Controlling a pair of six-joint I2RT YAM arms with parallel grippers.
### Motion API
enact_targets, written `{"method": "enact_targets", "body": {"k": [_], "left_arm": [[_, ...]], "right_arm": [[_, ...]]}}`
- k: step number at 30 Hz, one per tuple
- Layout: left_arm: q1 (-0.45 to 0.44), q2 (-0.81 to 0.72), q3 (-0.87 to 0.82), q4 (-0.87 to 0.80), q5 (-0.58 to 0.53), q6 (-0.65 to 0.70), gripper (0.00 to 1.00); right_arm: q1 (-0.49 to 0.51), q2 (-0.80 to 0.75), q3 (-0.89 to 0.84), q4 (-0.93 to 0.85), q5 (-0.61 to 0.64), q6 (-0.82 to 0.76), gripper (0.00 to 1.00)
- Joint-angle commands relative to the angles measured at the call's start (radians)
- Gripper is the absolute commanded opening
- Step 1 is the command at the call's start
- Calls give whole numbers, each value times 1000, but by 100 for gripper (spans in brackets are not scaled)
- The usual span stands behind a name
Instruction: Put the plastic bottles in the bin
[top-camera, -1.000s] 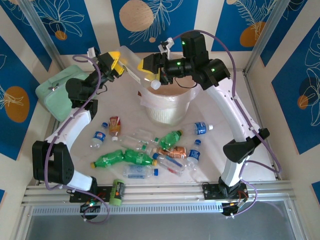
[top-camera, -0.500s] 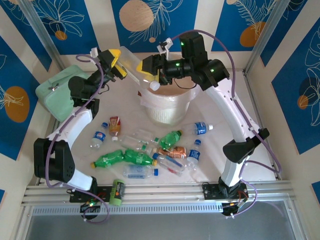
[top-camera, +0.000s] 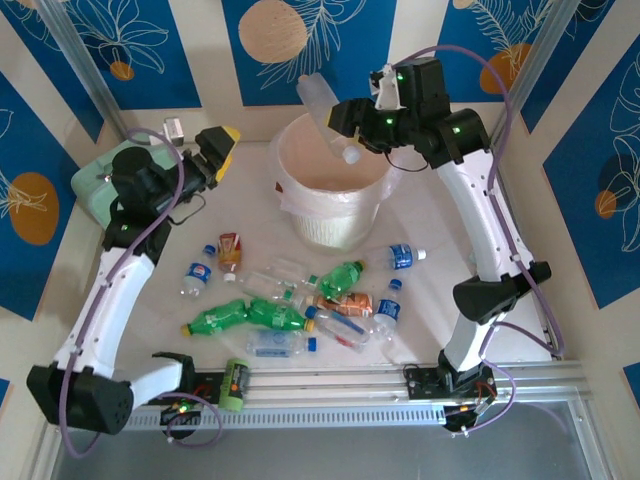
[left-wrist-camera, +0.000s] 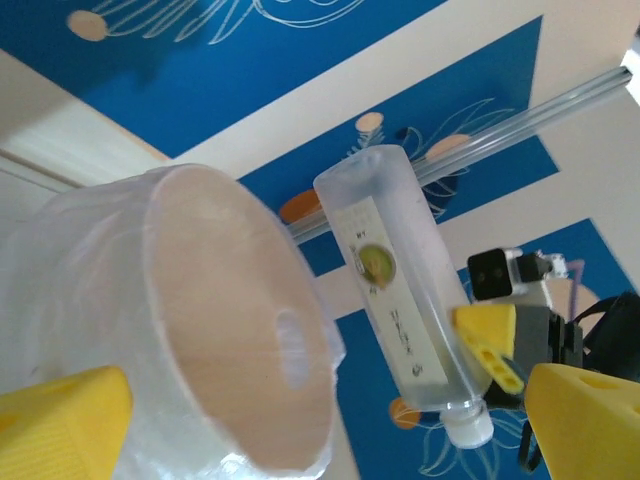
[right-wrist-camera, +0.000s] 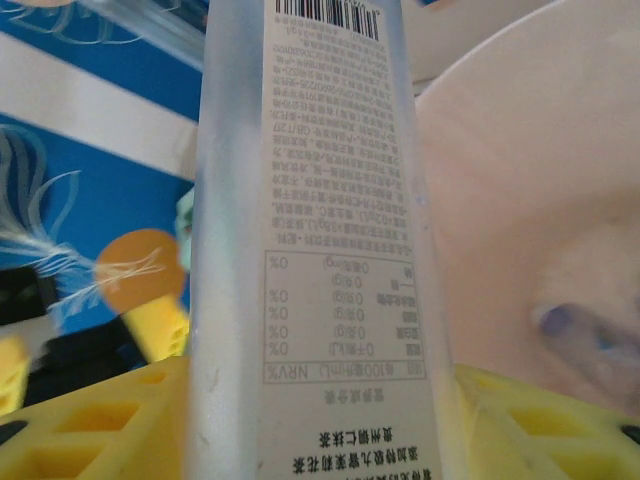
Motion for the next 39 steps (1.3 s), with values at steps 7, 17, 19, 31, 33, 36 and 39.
{"method": "enact_targets", "body": {"k": [7, 17, 19, 31, 33, 36, 39], "left_arm": [[7, -66, -121, -190, -69, 122, 98], [7, -92, -120, -325, -130, 218, 94], [7, -98, -124, -346, -138, 232, 94], [7, -154, -122, -501, -231, 304, 88], [7, -163, -113, -556, -255, 338, 86], [8, -183, -119, -632, -294, 367, 85], [7, -197, -156, -660, -296, 359, 83]], "right_arm": [[-4, 87, 25, -45, 213, -199, 50], [5, 70, -54, -36, 340, -215, 75], [11, 54, -61, -25, 343, -215, 81], [117, -81, 1, -68, 519, -249, 82], [153, -164, -109, -21, 545, -243, 83], [194, -291, -305, 48, 585, -208, 83], [214, -404, -457, 45, 620, -147, 83]]}}
